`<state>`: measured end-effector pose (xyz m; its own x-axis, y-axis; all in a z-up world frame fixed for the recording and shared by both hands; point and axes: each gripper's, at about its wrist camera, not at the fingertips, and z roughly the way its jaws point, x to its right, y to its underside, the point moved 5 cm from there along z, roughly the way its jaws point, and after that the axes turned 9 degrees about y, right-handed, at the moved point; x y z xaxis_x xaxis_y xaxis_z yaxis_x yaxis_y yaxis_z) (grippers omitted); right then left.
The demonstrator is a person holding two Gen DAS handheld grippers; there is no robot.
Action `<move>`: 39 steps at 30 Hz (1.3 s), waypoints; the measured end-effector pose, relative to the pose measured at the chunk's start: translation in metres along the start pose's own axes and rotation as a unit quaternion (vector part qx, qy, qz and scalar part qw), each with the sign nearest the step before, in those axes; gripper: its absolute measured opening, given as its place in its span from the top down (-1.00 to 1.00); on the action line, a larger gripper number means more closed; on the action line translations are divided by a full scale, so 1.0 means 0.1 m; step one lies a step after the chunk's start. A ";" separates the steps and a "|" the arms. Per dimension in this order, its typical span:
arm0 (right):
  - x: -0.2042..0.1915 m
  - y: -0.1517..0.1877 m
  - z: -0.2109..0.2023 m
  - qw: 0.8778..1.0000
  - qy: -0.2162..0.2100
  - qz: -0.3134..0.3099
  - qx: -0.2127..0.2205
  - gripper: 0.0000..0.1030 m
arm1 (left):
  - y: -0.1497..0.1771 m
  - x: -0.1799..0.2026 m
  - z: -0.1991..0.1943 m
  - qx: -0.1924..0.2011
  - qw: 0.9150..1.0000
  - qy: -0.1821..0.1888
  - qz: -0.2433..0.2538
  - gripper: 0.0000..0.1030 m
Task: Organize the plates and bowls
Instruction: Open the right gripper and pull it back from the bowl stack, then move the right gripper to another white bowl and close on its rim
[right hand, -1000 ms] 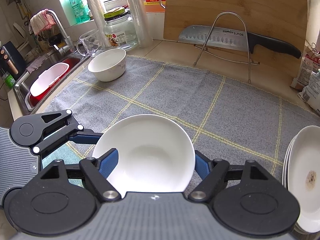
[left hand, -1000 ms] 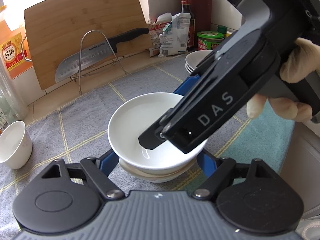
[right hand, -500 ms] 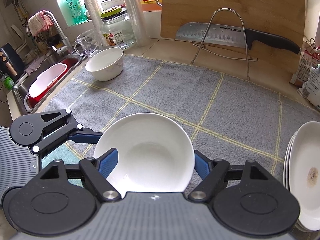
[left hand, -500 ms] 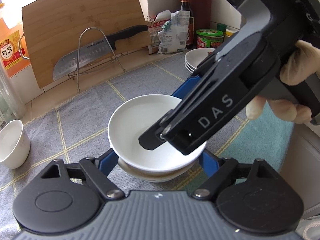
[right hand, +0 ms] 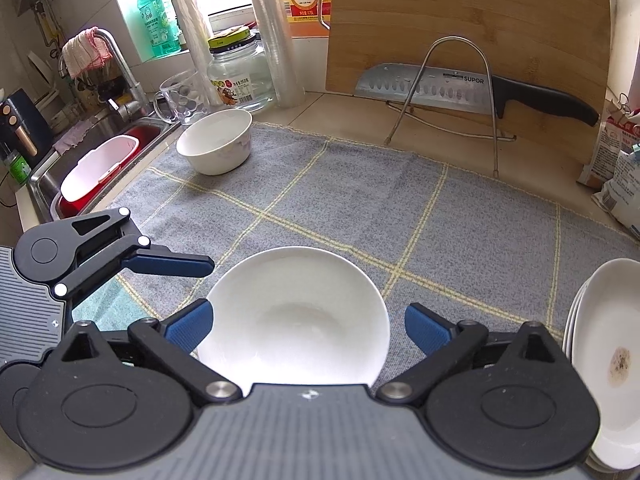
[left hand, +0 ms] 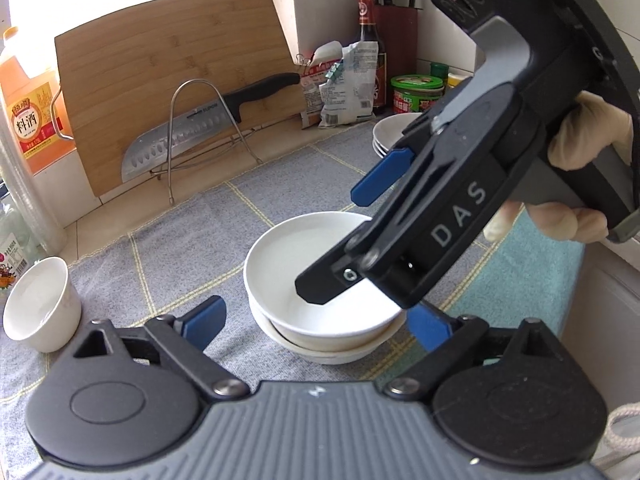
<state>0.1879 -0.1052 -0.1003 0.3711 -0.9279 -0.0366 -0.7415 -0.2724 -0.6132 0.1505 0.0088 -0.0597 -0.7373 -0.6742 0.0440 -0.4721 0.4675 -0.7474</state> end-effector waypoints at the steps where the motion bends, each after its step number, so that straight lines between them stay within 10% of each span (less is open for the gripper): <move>1: -0.01 0.00 0.01 1.000 0.000 -0.003 -0.001 -1.00 | 0.01 -0.01 -0.01 0.001 1.000 -0.002 -0.001 -0.88; 19: -0.22 -0.05 0.09 0.998 0.050 -0.044 0.006 -1.00 | 0.23 -0.30 -0.31 0.004 0.999 -0.023 -0.032 -0.89; 39: -0.97 -0.85 0.31 0.993 0.024 -0.103 0.046 -1.00 | 0.62 -1.84 -0.57 0.035 0.975 -0.183 -0.118 -0.91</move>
<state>0.2320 0.0163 -0.0685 0.4811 -0.8664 0.1336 -0.5979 -0.4357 -0.6729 0.2294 0.1943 -0.0767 -0.3841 -0.9232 -0.0105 -0.5638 0.2435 -0.7892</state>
